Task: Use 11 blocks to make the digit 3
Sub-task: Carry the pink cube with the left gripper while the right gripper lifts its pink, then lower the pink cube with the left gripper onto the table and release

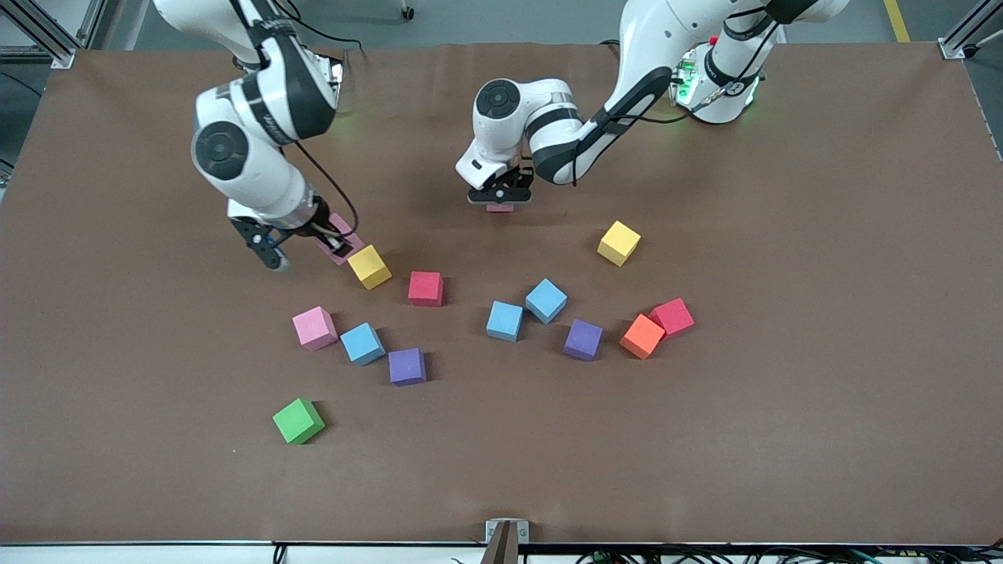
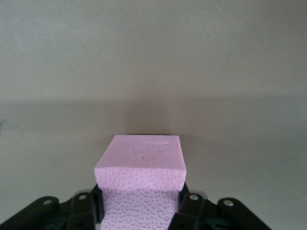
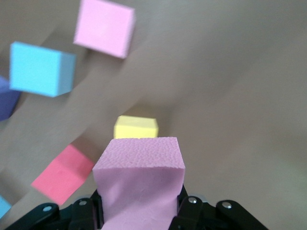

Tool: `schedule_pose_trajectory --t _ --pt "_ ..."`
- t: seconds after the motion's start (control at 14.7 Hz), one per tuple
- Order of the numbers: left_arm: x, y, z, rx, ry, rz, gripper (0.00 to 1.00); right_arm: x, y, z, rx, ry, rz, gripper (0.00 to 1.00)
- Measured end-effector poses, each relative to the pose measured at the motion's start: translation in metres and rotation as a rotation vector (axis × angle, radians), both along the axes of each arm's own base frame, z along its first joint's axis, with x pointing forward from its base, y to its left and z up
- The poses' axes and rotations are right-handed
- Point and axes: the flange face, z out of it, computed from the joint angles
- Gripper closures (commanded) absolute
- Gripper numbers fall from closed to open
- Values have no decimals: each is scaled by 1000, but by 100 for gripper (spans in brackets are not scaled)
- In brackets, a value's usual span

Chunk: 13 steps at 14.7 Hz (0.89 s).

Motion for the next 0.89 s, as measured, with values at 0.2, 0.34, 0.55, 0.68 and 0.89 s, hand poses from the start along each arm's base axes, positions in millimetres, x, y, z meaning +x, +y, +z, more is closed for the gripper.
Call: schedule_pose_trajectory --t 0.2,0.34,0.55,0.68,0.89 --pt "-3 -11 -4 12 -27 -1 80 -7 -11 0 -3 17 -16 100" --pt "1 -15 -3 8 -43 -9 80 -12 -10 4 -7 24 -39 100" --pt "8 -19 -4 0 -57 -14 77 -21 -8 11 -27 51 -127 100" --pt "9 -20 -4 -2 -57 -12 70 -25 -8 15 -42 66 -197 100" --pt "9 -20 -4 -1 -57 -12 1 -29 -8 28 -52 62 -300 98"
